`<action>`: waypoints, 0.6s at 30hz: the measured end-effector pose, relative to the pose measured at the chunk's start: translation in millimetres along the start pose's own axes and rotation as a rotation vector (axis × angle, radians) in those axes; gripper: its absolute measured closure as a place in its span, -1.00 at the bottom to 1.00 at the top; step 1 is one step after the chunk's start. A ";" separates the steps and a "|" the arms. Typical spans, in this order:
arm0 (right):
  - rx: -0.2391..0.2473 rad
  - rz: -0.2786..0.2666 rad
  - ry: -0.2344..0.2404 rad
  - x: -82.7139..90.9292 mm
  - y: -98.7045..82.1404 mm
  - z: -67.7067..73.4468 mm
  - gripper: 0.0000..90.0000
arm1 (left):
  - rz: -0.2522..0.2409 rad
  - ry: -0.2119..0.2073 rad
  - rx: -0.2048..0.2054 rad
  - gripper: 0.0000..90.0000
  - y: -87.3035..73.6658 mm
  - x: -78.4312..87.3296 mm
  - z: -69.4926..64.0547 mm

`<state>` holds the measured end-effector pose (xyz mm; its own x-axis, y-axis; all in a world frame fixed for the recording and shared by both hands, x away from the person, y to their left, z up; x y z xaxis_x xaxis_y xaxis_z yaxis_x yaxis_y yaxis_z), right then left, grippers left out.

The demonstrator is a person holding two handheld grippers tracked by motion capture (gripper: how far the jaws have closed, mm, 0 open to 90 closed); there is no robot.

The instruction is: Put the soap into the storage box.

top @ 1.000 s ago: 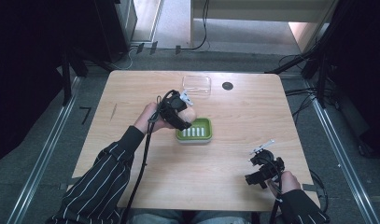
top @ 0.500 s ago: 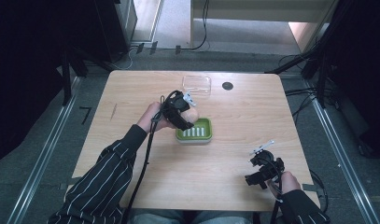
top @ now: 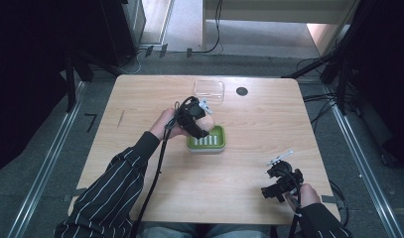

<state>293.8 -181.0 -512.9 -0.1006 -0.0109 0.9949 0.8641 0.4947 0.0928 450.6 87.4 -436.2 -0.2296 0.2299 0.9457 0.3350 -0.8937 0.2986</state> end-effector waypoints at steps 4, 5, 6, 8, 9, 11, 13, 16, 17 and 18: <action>0.005 -0.007 0.003 0.3 -0.5 -1.3 -0.68 | 0.001 -0.003 -0.005 -0.28 0.9 -2.9 0.9; -0.007 -0.002 -0.001 0.0 -0.2 -2.1 -0.68 | 0.004 -0.005 -0.007 -0.28 1.1 -4.1 0.8; -0.007 -0.002 -0.001 0.0 -0.2 -2.1 -0.68 | 0.004 -0.005 -0.007 -0.28 1.1 -4.1 0.8; -0.007 -0.001 0.001 -0.7 0.0 -2.5 -0.68 | 0.002 0.000 -0.014 -0.28 1.7 -4.7 1.1; -0.003 -0.002 0.002 -0.6 0.1 -2.5 -0.68 | 0.000 -0.002 -0.015 -0.27 2.0 -5.0 1.1; -0.005 -0.001 0.003 -0.5 -0.1 -2.1 -0.68 | 0.004 -0.003 -0.018 -0.28 2.9 -7.7 0.6; -0.005 -0.002 0.000 -0.4 -0.1 -2.4 -0.68 | 0.007 -0.001 -0.020 -0.28 3.3 -9.3 0.5; -0.003 -0.001 0.000 -0.2 -0.4 -2.3 -0.68 | 0.009 0.000 -0.023 -0.28 3.6 -10.3 0.6; -0.002 -0.003 0.000 -0.3 -0.5 -2.4 -0.68 | 0.007 -0.003 -0.025 -0.28 3.7 -10.9 0.4; -0.004 -0.001 0.000 0.0 -0.9 -2.4 -0.68 | 0.009 -0.001 -0.027 -0.28 3.7 -11.3 0.4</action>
<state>294.2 -183.6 -512.9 -0.1013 -0.0113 0.9948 0.8661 0.4911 0.0938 454.8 81.6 -445.7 -0.2259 0.2217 0.9486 0.3124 -0.9058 0.2861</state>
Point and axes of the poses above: each handheld gripper's, and its own axes: x roughly backward along the jaws, y roughly out of its top, z roughly to its left, the point moved 5 cm from there along -x, roughly forward along the jaws, and after that the axes turned 10 degrees about z, right-handed, at the moved point
